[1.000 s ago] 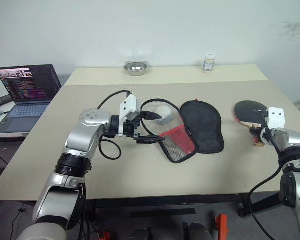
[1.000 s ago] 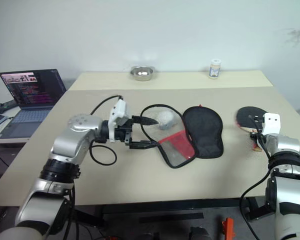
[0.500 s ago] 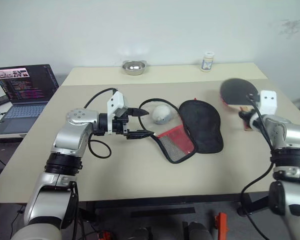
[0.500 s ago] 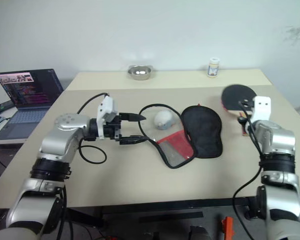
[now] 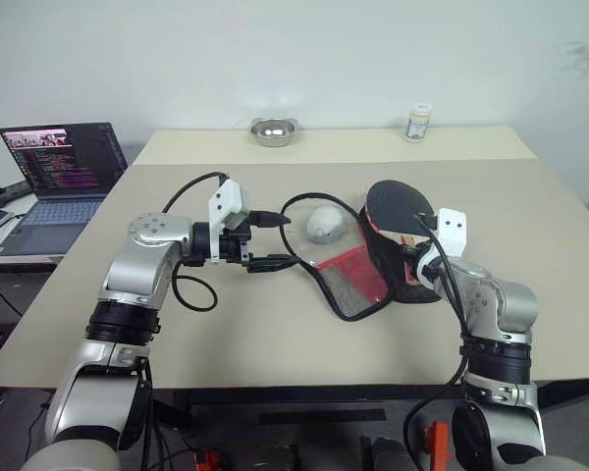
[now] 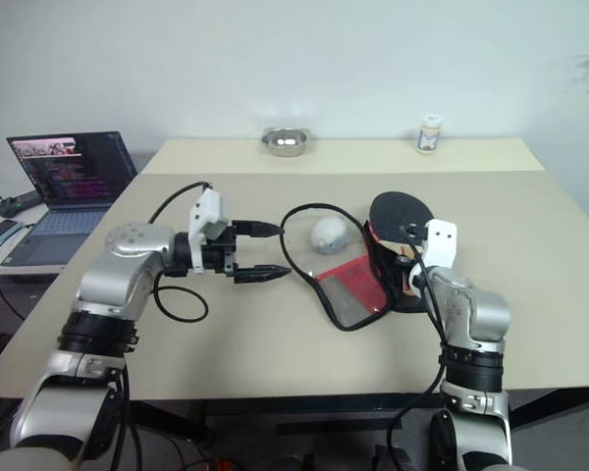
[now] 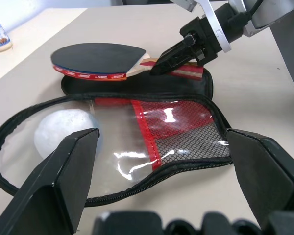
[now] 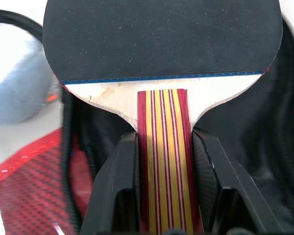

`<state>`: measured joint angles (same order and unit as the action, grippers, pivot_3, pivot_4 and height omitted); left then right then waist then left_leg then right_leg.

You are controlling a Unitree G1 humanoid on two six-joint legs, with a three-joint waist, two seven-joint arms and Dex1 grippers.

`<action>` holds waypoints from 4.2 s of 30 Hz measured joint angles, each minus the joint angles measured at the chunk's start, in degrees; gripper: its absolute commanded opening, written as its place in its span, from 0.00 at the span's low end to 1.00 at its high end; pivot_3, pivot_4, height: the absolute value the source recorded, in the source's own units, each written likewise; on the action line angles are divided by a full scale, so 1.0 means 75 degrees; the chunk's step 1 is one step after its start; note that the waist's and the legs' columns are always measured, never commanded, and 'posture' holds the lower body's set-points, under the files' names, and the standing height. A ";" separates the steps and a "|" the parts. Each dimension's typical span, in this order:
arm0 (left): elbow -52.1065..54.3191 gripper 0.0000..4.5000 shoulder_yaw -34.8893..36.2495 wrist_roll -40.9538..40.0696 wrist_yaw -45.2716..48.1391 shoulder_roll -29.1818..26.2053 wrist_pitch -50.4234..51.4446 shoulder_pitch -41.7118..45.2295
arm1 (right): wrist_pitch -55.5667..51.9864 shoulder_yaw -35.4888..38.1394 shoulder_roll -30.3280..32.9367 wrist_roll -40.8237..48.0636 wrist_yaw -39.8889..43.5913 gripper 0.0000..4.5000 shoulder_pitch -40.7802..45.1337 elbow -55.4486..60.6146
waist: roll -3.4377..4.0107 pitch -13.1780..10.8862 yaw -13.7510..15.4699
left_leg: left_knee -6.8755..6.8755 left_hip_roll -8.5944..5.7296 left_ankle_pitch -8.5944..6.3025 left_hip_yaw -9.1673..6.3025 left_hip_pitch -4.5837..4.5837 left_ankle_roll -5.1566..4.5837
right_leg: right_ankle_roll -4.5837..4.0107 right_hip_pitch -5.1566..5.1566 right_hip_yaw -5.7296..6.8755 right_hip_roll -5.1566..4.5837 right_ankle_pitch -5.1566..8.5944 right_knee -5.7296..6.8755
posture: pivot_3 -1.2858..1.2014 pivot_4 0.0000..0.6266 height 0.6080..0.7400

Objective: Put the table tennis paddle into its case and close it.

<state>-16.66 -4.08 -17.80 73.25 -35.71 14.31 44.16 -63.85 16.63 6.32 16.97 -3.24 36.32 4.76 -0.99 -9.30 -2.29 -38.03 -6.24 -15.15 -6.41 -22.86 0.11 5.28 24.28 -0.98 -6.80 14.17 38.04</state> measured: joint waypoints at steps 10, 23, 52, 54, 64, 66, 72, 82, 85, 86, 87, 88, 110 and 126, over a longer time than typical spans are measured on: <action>-0.0321 1.00 -0.0010 0.0035 0.0018 0.0026 -0.0337 -0.0004 | 0.0326 -0.0639 0.0279 -0.0131 0.0425 0.24 -0.0140 -0.0418 | 0.0000 0.0000 -0.0125 | 0.0002 0.0001 0.0000 0.0002 0.0001 -0.0001 | 0.0000 0.0000 -0.0002 0.0001 0.0000 0.0000 | 0.52 0.24 1.00; -0.0255 1.00 -0.0010 0.0029 0.0000 0.0016 -0.0293 -0.0102 | 0.0508 -0.0837 0.0394 -0.0322 0.0573 0.24 -0.0159 -0.0777 | 0.0000 0.0000 -0.0127 | 0.0002 0.0001 0.0000 0.0001 0.0001 -0.0001 | 0.0000 0.0000 -0.0002 0.0001 0.0000 0.0001 | 0.52 0.24 1.00; -0.2163 0.55 -0.0110 0.0803 -0.0182 -0.0229 -0.0778 -0.0258 | 0.0146 -0.0500 0.5335 0.2441 0.5839 1.00 -0.1533 0.3102 | -0.0010 -0.0002 0.0003 | -0.0004 0.0005 -0.0022 -0.0004 0.0008 -0.0038 | 0.0002 -0.0029 0.0018 0.0001 0.0001 -0.0013 | 0.52 0.24 1.00; -0.2617 0.38 -0.0213 0.0927 -0.0162 0.0018 -0.0969 -0.0100 | 0.0265 -0.0461 0.5572 0.2532 0.6072 1.00 -0.1683 0.3202 | -0.0015 -0.0005 0.0044 | -0.0006 0.0004 -0.0022 -0.0005 0.0006 -0.0038 | 0.0003 -0.0029 0.0020 0.0000 0.0001 -0.0015 | 0.52 0.24 1.00; -0.4136 0.00 -0.0694 0.1575 -0.0002 0.1329 -0.1645 0.0983 | 0.0448 0.0182 0.6503 0.2912 0.6579 1.00 -0.2122 0.3243 | -0.0043 -0.0021 0.0112 | -0.0009 0.0000 -0.0023 -0.0001 -0.0005 -0.0041 | 0.0004 -0.0030 0.0028 -0.0010 0.0001 -0.0024 | 0.52 0.24 1.00; -0.4430 0.00 -0.0712 0.1648 0.0012 0.1642 -0.1691 0.1313 | 0.0452 0.0448 0.6666 0.3007 0.6608 1.00 -0.2297 0.3256 | -0.0061 -0.0032 0.0122 | -0.0009 0.0002 -0.0023 -0.0002 -0.0007 -0.0041 | 0.0004 -0.0030 0.0033 -0.0010 0.0001 -0.0024 | 0.52 0.24 1.00; -0.5180 0.00 -0.0593 0.1603 0.0106 0.2915 -0.1758 0.2911 | 0.0454 0.1001 0.6944 0.3103 0.6757 1.00 -0.2970 0.3409 | -0.0111 -0.0061 0.0198 | -0.0018 -0.0001 -0.0027 0.0006 -0.0015 -0.0046 | 0.0008 -0.0031 0.0034 -0.0014 0.0000 -0.0030 | 0.52 0.24 1.00; -0.6324 0.00 -0.0303 0.1712 -0.0883 0.4246 -0.2649 0.4101 | 0.0654 0.0929 0.6928 0.2756 0.6221 1.00 -0.3162 0.3146 | -0.0114 -0.0063 0.0108 | -0.0008 0.0005 -0.0027 0.0026 0.0000 -0.0048 | 0.0011 -0.0028 0.0017 -0.0014 0.0001 -0.0023 | 0.52 0.24 1.00; -0.6313 0.00 -0.0288 0.1742 -0.0781 0.3835 -0.2660 0.3811 | 0.0662 0.0483 0.6681 0.2580 0.5854 1.00 -0.2763 0.2725 | -0.0112 -0.0062 0.0060 | -0.0012 0.0001 -0.0027 0.0026 0.0006 -0.0047 | 0.0011 -0.0028 0.0010 -0.0015 0.0000 -0.0015 | 0.52 0.24 1.00; -0.6312 0.00 -0.0282 0.1751 -0.0732 0.3718 -0.2658 0.3721 | 0.0672 0.0354 0.6600 0.2514 0.5757 1.00 -0.2650 0.2619 | -0.0113 -0.0063 0.0069 | -0.0014 -0.0001 -0.0026 0.0021 0.0003 -0.0046 | 0.0011 -0.0026 0.0013 -0.0015 0.0000 -0.0012 | 0.52 0.24 1.00; -0.6254 0.00 -0.0221 0.1744 -0.0641 0.3525 -0.2635 0.3582 | 0.0695 0.0051 0.6414 0.2392 0.5623 1.00 -0.2313 0.2372 | -0.0115 -0.0064 0.0059 | -0.0014 0.0003 -0.0020 0.0024 0.0008 -0.0035 | 0.0010 -0.0027 0.0011 -0.0012 -0.0001 -0.0011 | 0.52 0.24 1.00; -0.6212 0.00 -0.0149 0.1729 -0.0569 0.3398 -0.2610 0.3485 | 0.0760 -0.0159 0.6269 0.2307 0.5522 1.00 -0.2122 0.2171 | -0.0116 -0.0065 0.0060 | -0.0013 -0.0001 -0.0019 0.0020 0.0003 -0.0034 | 0.0010 -0.0027 0.0013 -0.0014 -0.0001 -0.0012 | 0.52 0.24 1.00; -0.0895 0.00 0.0644 0.0461 -0.0624 0.1321 -0.0236 0.0805 | 0.3357 -0.2466 0.4256 -0.0666 0.5090 1.00 0.1328 -0.5371 | -0.0112 -0.0063 0.0058 | -0.0017 -0.0003 -0.0013 0.0016 -0.0009 -0.0021 | 0.0009 -0.0014 0.0014 -0.0016 -0.0002 -0.0025 | 0.52 0.24 1.00; -0.1248 0.00 0.0584 0.0431 -0.0658 0.1194 -0.0674 0.0667 | 0.3634 -0.2540 0.4075 -0.1244 0.5925 1.00 0.1470 -0.5822 | -0.0110 -0.0061 0.0043 | -0.0020 -0.0002 -0.0013 0.0018 -0.0001 -0.0020 | 0.0009 -0.0020 0.0014 -0.0016 -0.0002 -0.0020 | 0.52 0.24 1.00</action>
<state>-26.02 0.30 -14.57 68.32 -26.75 9.25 49.17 -36.60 -2.42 36.88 7.64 41.20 47.34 -38.91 -1.81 -9.76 -1.97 -38.19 -6.26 -15.24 -6.28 -22.87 -0.04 5.35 24.13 -0.88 -6.92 14.16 37.88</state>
